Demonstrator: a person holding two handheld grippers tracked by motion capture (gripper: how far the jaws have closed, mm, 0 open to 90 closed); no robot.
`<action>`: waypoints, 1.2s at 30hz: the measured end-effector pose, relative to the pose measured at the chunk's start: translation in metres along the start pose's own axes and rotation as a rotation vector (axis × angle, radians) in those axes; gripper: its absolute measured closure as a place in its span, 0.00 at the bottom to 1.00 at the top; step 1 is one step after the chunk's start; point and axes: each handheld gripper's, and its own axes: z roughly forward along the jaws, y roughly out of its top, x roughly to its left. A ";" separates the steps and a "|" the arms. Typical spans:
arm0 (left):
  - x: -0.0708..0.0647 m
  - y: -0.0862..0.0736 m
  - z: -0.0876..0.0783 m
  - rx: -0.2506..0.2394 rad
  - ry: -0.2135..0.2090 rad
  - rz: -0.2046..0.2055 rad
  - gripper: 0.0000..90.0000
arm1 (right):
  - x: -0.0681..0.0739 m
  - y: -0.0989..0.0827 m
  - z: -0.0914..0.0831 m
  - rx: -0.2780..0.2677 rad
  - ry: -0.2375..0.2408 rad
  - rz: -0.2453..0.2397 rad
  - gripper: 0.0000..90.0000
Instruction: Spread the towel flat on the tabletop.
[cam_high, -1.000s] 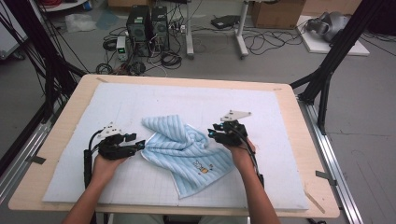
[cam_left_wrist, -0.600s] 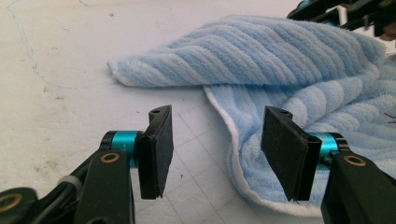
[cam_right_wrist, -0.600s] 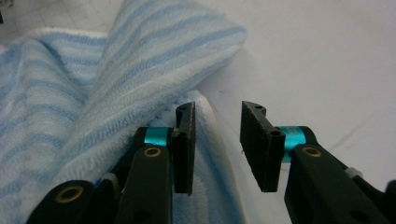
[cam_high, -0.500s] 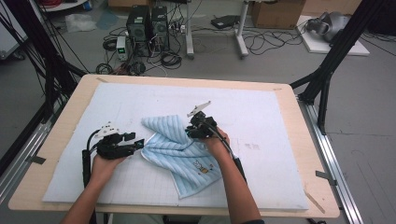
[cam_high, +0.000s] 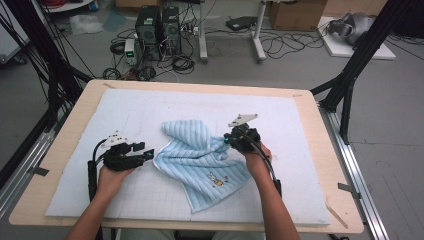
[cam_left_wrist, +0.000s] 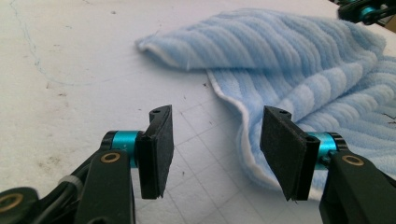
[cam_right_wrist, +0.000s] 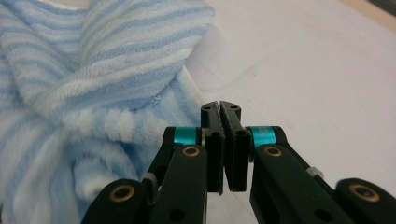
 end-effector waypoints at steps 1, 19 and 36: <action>0.000 0.000 0.000 0.001 0.001 0.000 0.50 | -0.001 -0.004 -0.005 -0.002 -0.010 0.002 0.98; -0.008 0.004 0.014 -0.012 -0.031 -0.016 0.50 | -0.016 -0.071 -0.045 0.000 -0.108 0.116 0.81; -0.036 0.050 0.097 0.031 -0.100 -0.079 0.50 | -0.029 -0.092 -0.070 -0.151 -0.125 0.244 0.59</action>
